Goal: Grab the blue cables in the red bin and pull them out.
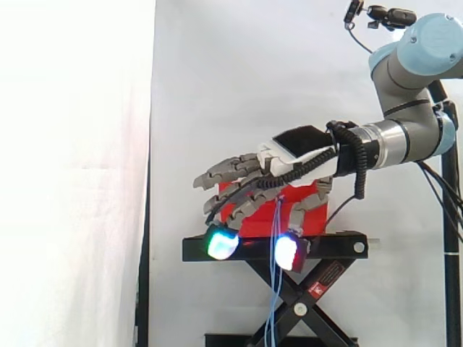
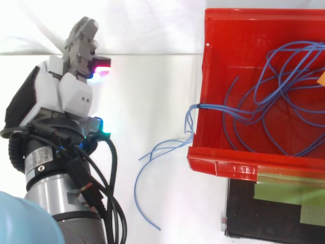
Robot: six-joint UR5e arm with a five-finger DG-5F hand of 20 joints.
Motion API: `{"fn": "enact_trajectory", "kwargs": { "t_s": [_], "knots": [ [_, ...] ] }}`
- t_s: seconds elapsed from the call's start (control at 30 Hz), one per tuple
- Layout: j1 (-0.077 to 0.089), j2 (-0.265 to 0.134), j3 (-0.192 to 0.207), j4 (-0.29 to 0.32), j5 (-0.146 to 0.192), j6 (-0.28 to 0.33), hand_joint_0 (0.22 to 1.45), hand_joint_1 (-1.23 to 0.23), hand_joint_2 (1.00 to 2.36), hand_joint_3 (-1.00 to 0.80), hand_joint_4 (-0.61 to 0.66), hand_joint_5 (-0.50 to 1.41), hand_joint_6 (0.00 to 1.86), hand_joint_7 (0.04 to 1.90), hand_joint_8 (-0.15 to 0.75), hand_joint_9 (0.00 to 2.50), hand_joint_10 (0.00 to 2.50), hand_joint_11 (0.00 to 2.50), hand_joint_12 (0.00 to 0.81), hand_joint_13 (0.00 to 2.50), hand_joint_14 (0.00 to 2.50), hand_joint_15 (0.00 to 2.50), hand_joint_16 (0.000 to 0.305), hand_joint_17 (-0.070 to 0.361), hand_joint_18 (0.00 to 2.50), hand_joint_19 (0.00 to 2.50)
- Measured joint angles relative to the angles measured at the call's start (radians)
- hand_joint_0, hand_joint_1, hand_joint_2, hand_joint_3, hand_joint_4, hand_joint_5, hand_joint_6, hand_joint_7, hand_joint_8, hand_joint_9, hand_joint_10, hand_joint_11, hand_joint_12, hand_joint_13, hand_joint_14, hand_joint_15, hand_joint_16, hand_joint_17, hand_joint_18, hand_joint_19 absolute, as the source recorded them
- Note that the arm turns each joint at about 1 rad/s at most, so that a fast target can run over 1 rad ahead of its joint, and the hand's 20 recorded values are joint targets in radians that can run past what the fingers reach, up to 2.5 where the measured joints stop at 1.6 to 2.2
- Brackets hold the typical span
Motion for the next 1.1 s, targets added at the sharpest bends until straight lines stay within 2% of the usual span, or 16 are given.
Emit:
{"fn": "enact_trajectory", "kwargs": {
  "t_s": [0.27, 0.53, 0.8, 1.1],
  "knots": [
    [-0.021, 0.000, -0.002, 0.012, 0.001, -0.038, 0.73, -0.96, 1.00, -1.00, 0.16, 0.63, 0.01, 0.56, 0.260, 0.63, 0.01, 0.39, 0.364, 0.27, 0.01, 0.27, 0.052, 0.116, 0.14, 0.40],
    [-0.038, 0.000, -0.012, 0.011, -0.002, -0.041, 0.73, -0.95, 1.00, -1.00, 0.16, 0.62, 0.01, 0.56, 0.260, 0.65, 0.02, 0.41, 0.365, 0.29, 0.01, 0.28, 0.052, 0.116, 0.15, 0.42],
    [-0.047, 0.000, -0.033, 0.026, -0.004, -0.042, 0.74, -0.96, 1.00, -1.00, 0.16, 0.65, 0.01, 0.57, 0.260, 0.66, 0.02, 0.43, 0.364, 0.31, 0.01, 0.29, 0.052, 0.116, 0.17, 0.41],
    [-0.058, 0.000, -0.043, 0.049, -0.004, -0.075, 0.75, -0.96, 1.00, -1.00, 0.15, 0.66, 0.01, 0.58, 0.256, 0.66, 0.02, 0.42, 0.363, 0.32, 0.01, 0.30, 0.051, 0.116, 0.17, 0.42]
  ]
}}
